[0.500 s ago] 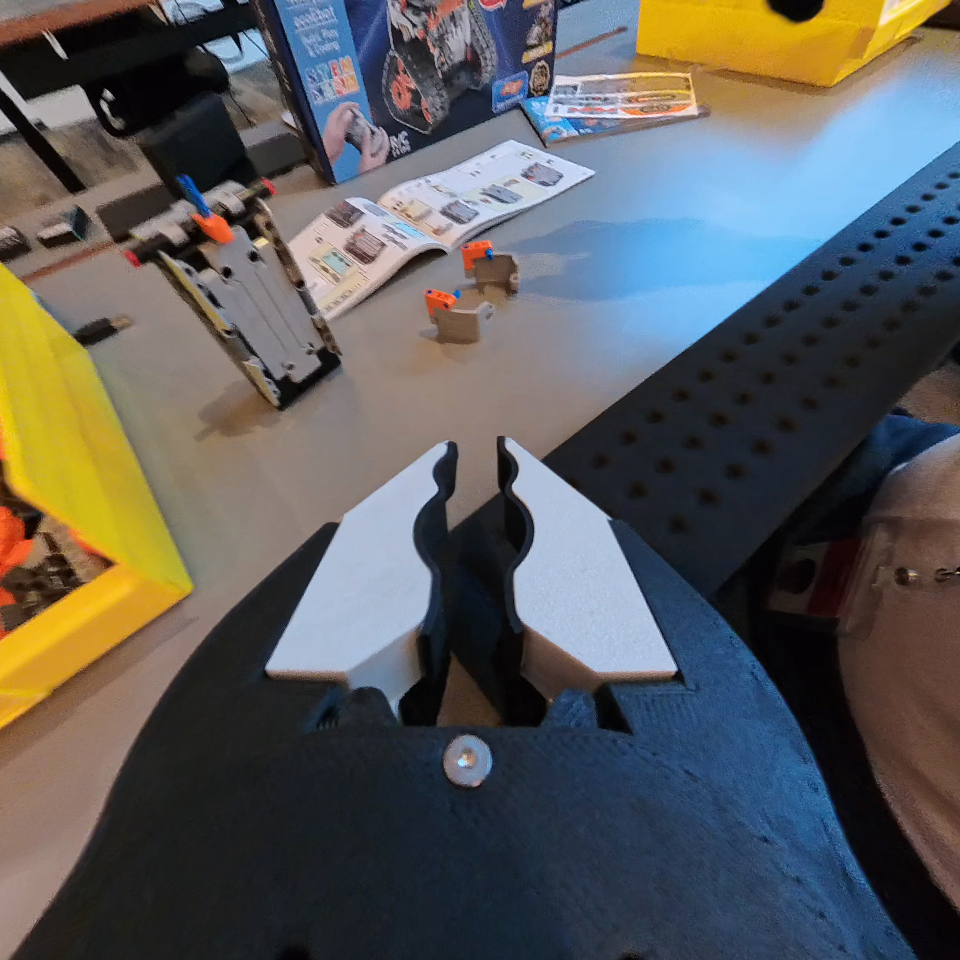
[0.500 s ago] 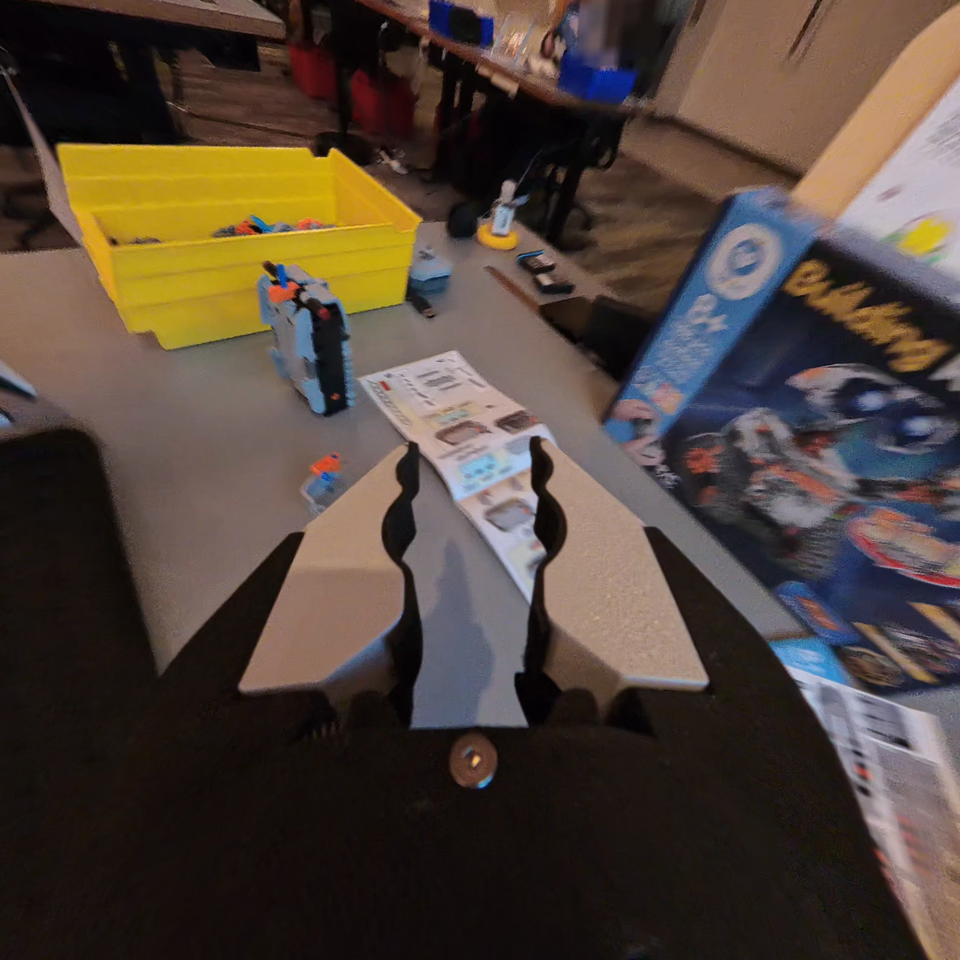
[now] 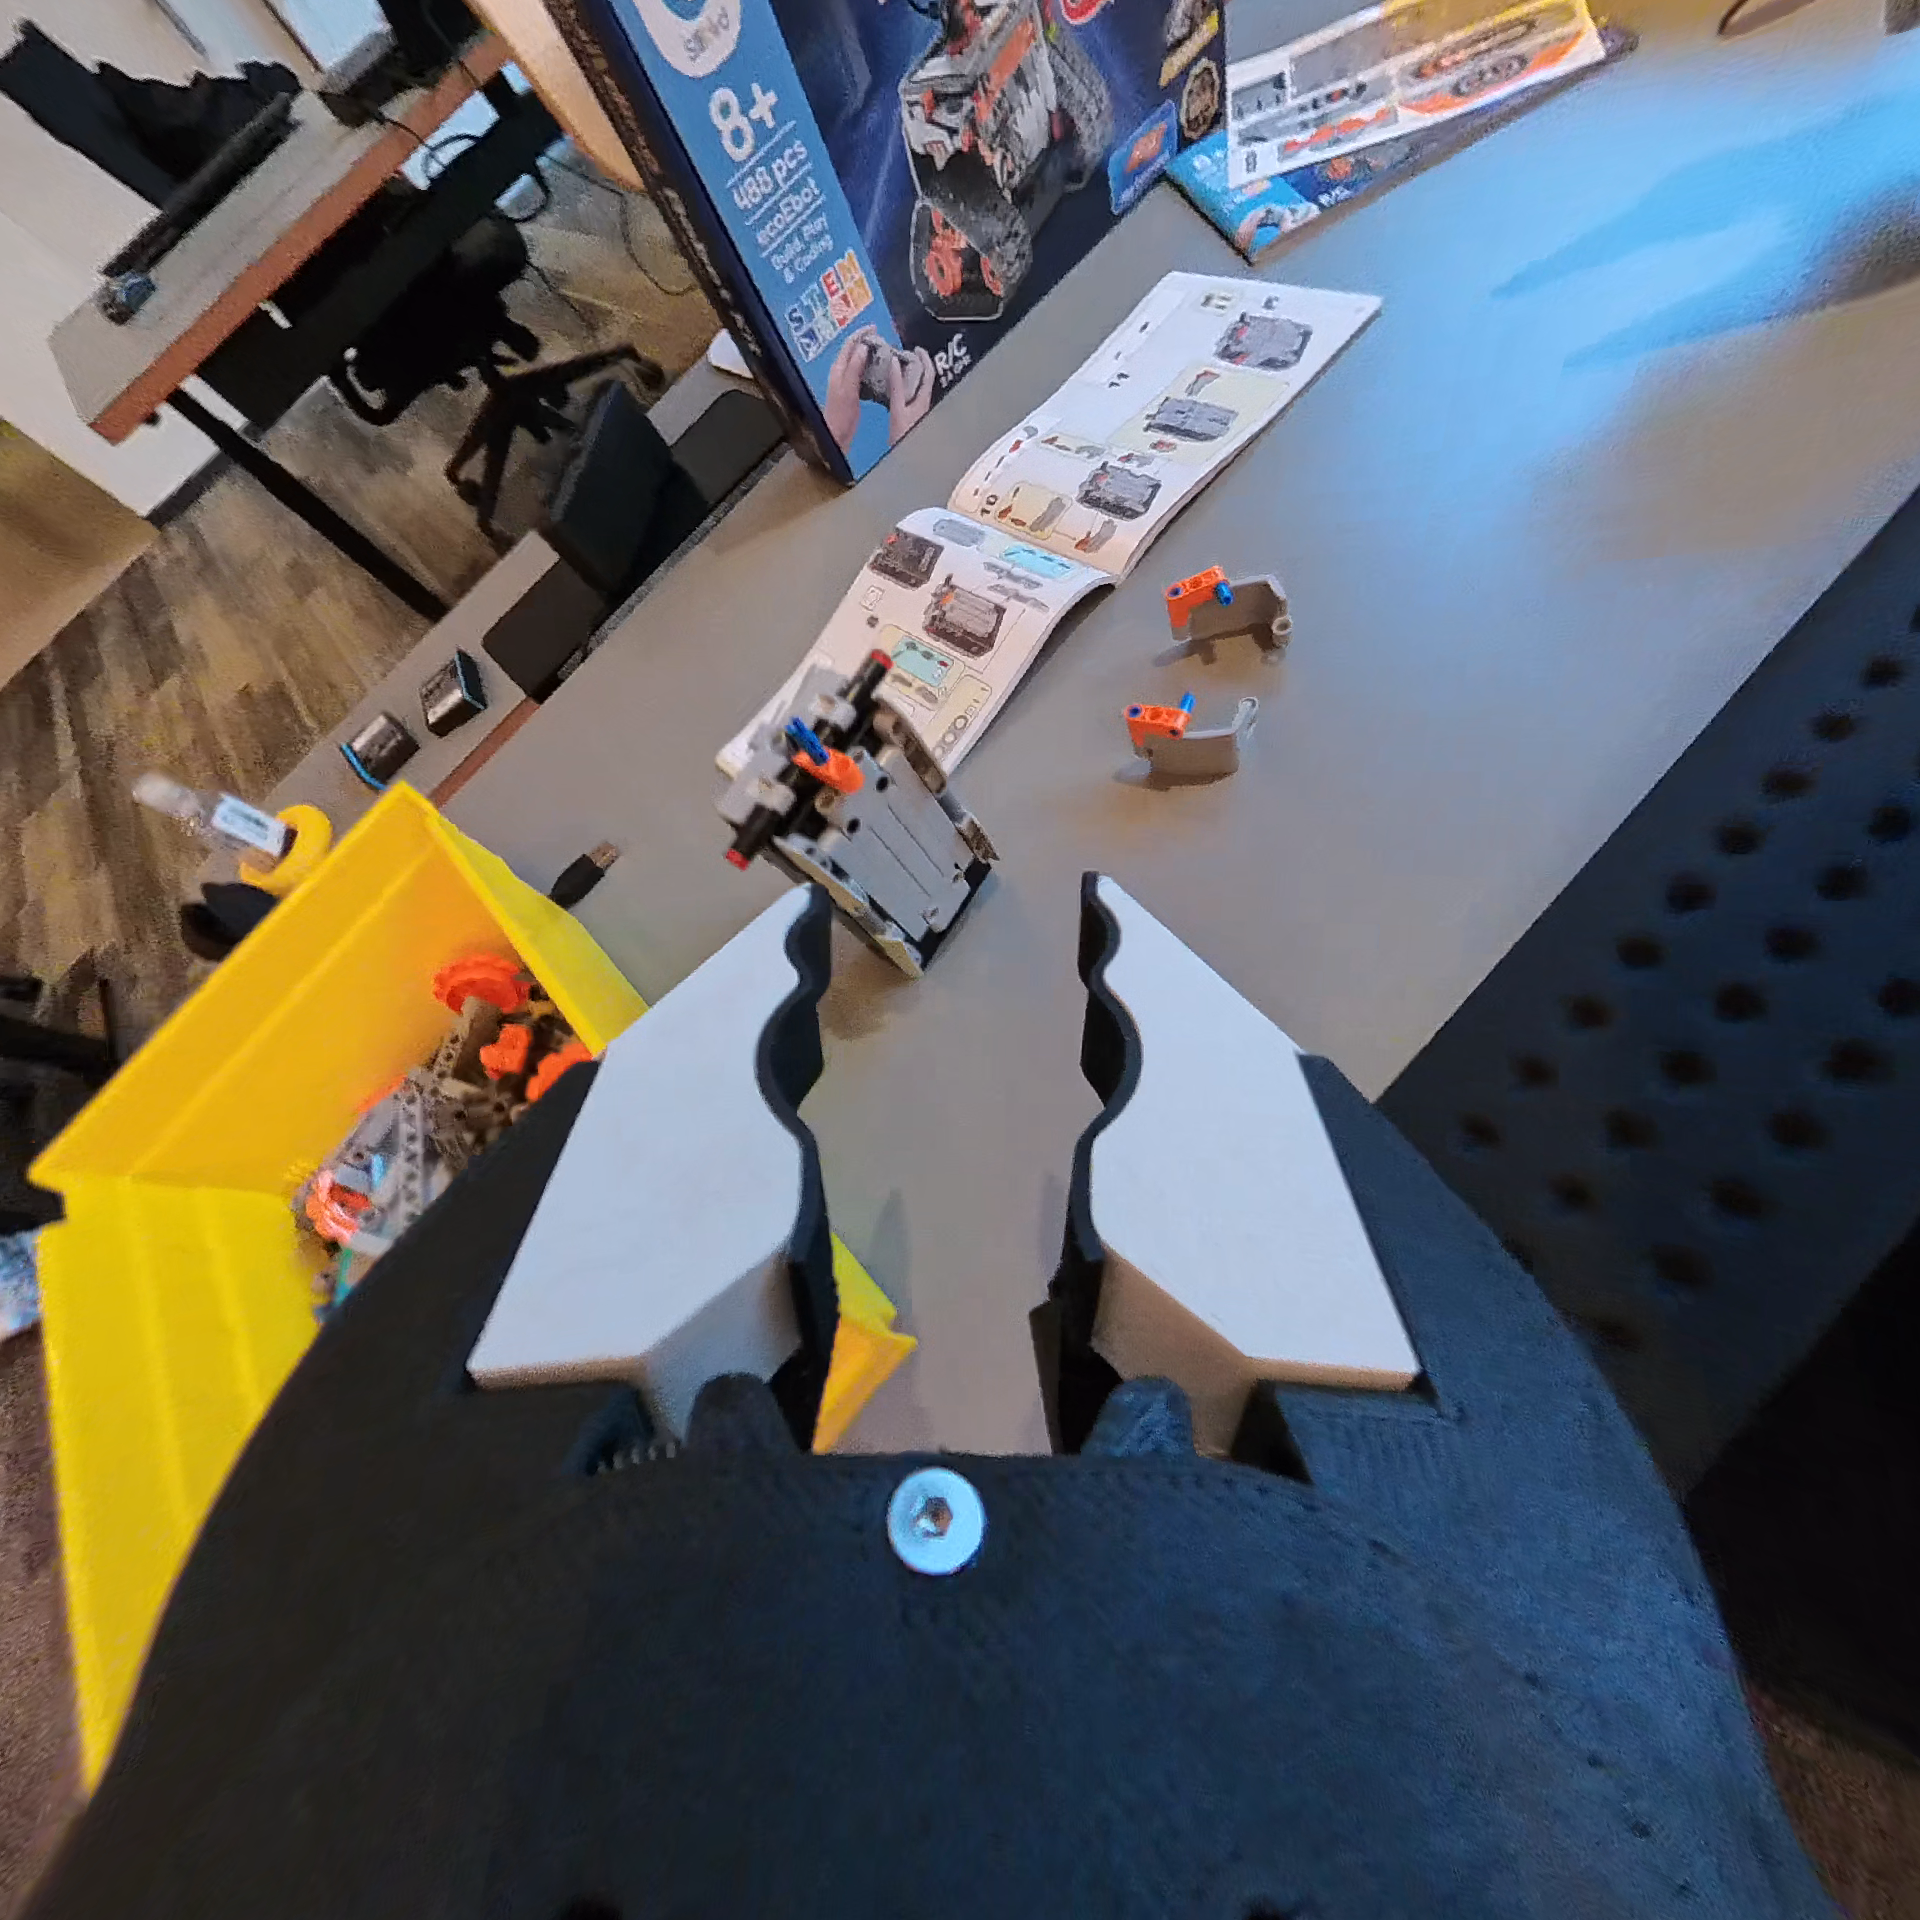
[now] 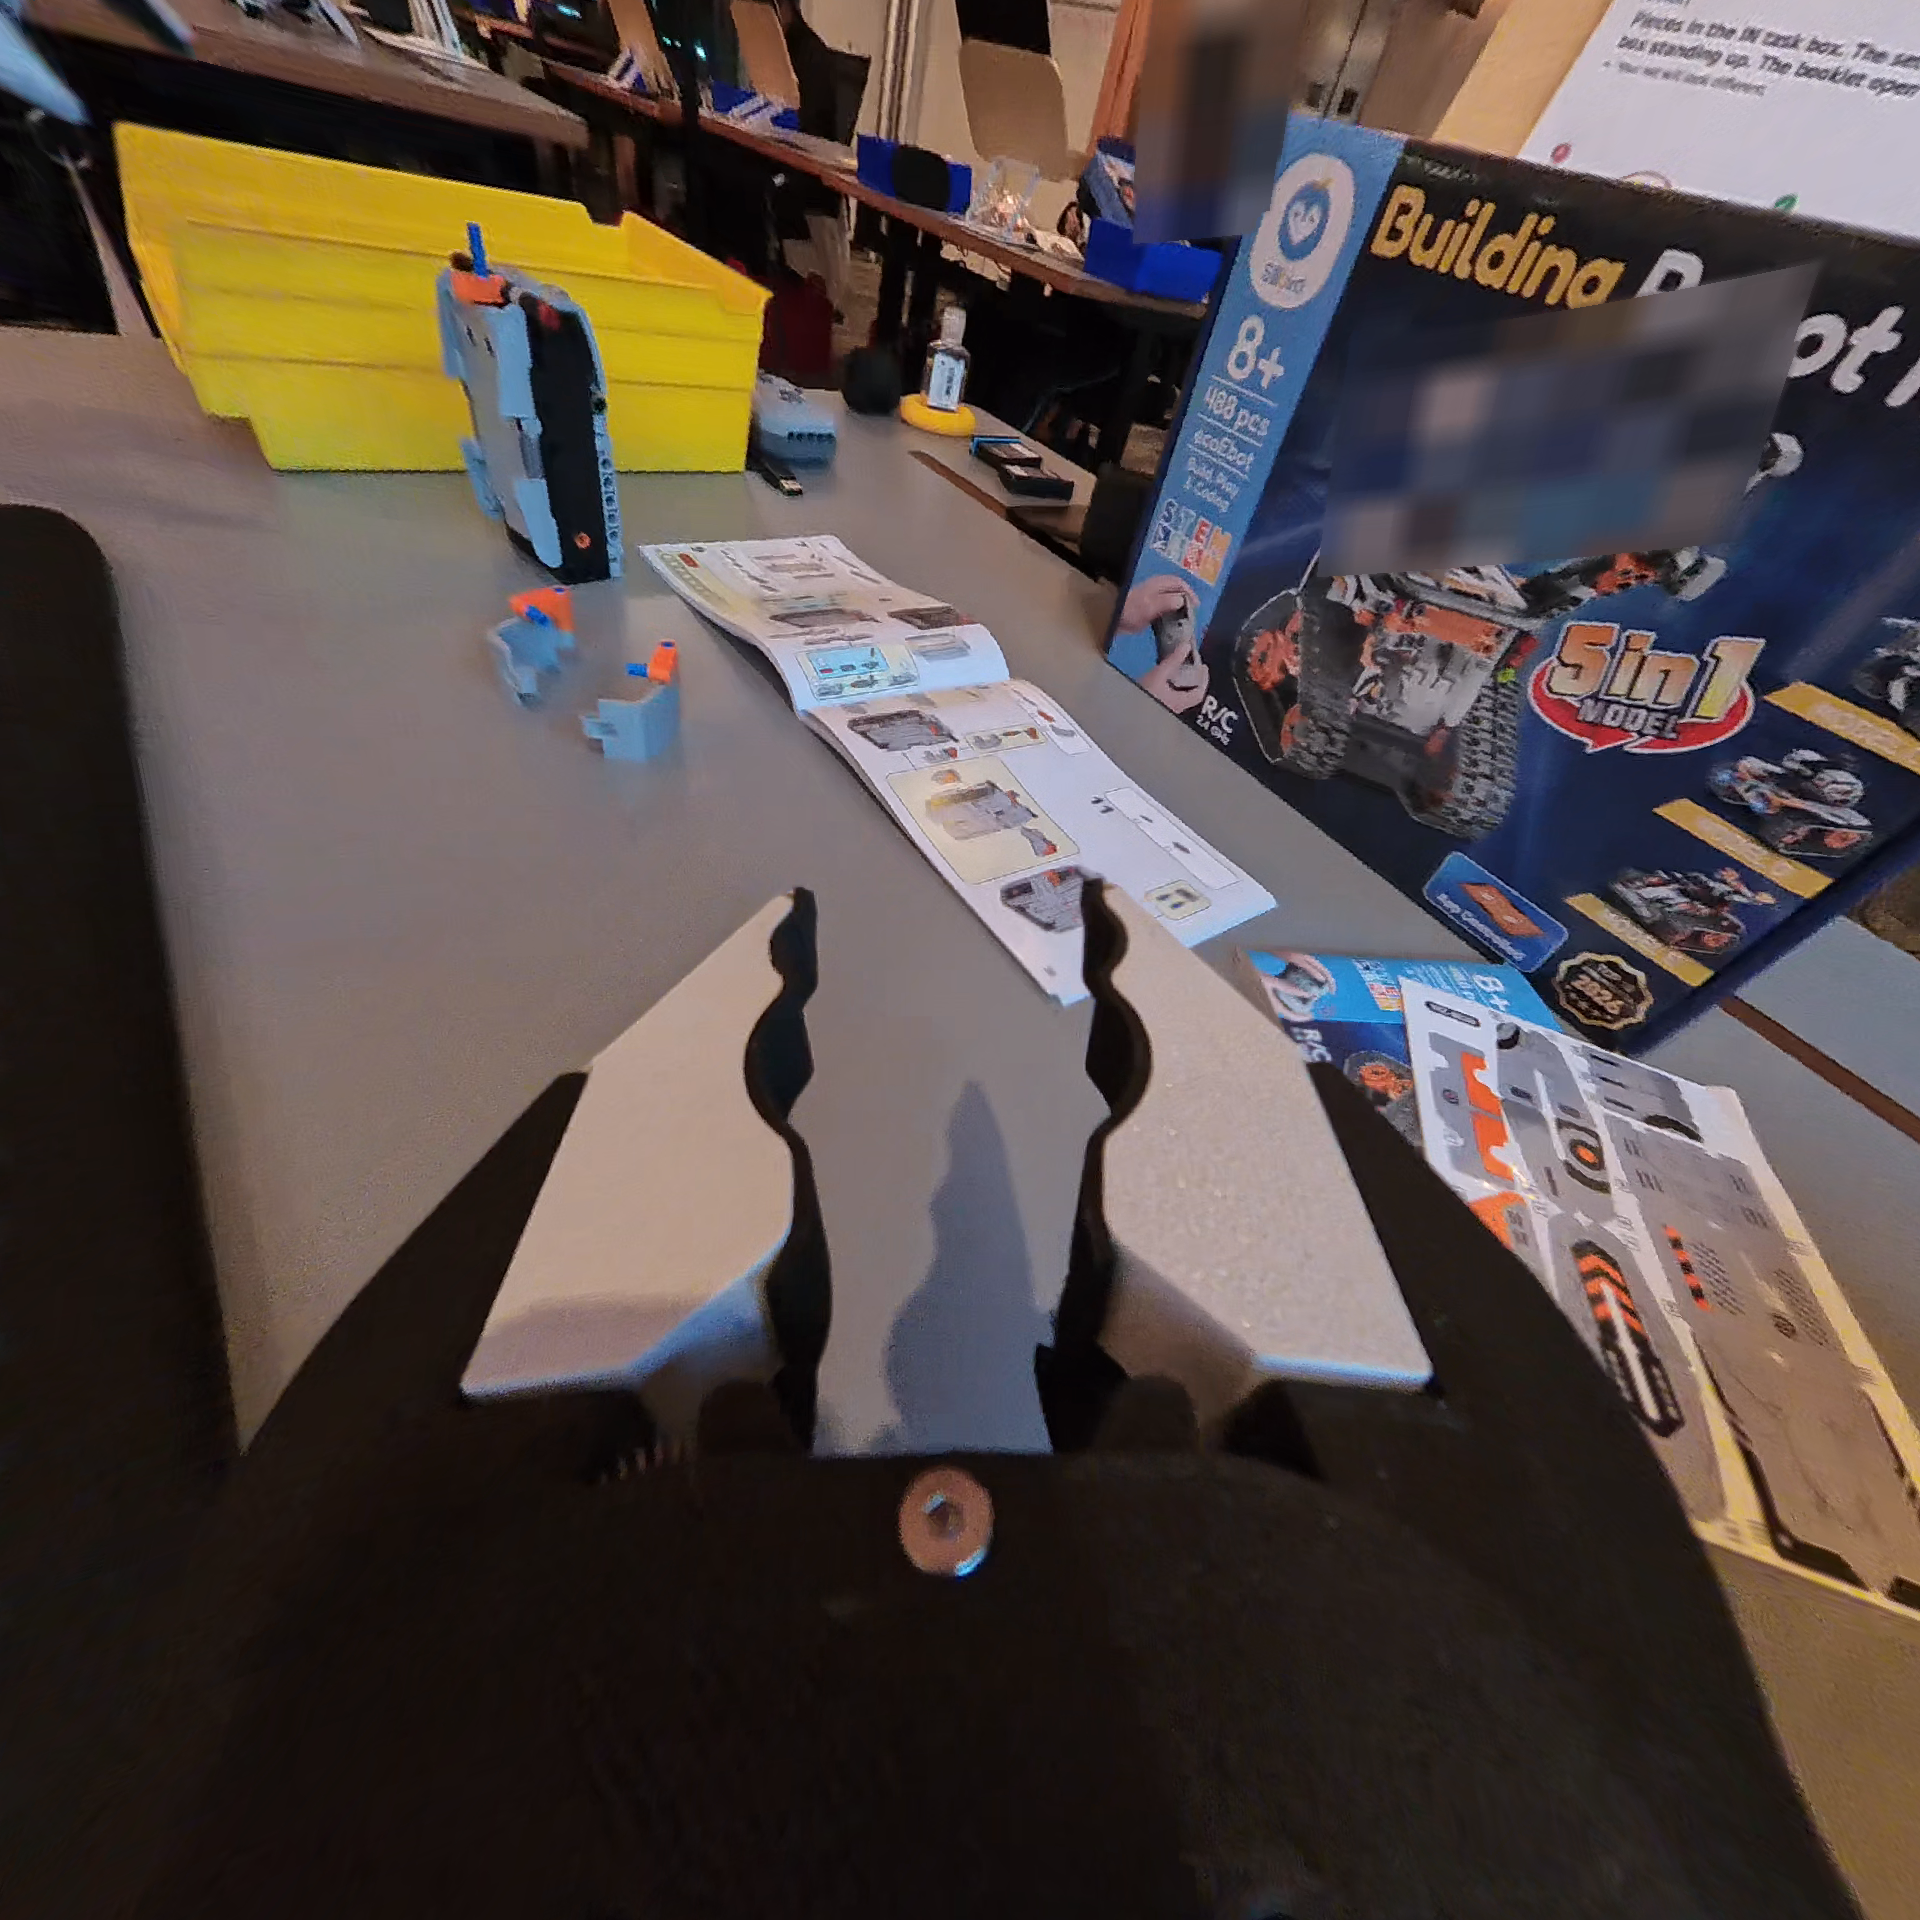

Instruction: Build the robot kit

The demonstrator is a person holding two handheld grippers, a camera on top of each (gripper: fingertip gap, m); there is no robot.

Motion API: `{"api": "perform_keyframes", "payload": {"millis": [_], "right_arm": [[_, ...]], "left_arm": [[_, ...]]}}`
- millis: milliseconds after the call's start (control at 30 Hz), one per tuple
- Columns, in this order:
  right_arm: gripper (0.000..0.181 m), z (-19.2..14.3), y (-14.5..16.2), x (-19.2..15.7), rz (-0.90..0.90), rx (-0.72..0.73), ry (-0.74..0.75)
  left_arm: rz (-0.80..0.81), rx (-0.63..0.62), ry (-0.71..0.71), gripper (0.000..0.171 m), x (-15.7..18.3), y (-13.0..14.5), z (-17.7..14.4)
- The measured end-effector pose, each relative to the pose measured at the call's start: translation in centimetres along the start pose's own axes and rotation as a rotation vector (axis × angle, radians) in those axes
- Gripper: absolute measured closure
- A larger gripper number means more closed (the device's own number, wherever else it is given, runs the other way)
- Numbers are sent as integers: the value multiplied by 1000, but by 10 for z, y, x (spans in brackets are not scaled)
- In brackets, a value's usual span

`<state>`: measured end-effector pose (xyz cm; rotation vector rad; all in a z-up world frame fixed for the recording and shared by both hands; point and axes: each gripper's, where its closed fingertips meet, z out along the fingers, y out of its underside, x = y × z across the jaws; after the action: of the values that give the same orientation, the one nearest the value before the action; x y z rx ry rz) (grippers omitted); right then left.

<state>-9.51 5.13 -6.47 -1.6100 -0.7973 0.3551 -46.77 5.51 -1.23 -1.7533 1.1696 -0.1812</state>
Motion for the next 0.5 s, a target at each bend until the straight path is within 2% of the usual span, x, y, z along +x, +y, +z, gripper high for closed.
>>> {"api": "perform_keyframes", "payload": {"millis": [100,200,333,500], "right_arm": [[134,3,2,-12,63,43,-67],[134,10,-3,-25,93,44,-127],[134,15,2,-37,68,7,-156],[134,14,3,-41,34,-2,-152]], "left_arm": [[92,-83,39,124,-14,-10,13],[184,-216,94,124,-32,-8,30],[177,-299,237,123,-40,-16,52],[231,-469,332,111,-39,0,78]]}}
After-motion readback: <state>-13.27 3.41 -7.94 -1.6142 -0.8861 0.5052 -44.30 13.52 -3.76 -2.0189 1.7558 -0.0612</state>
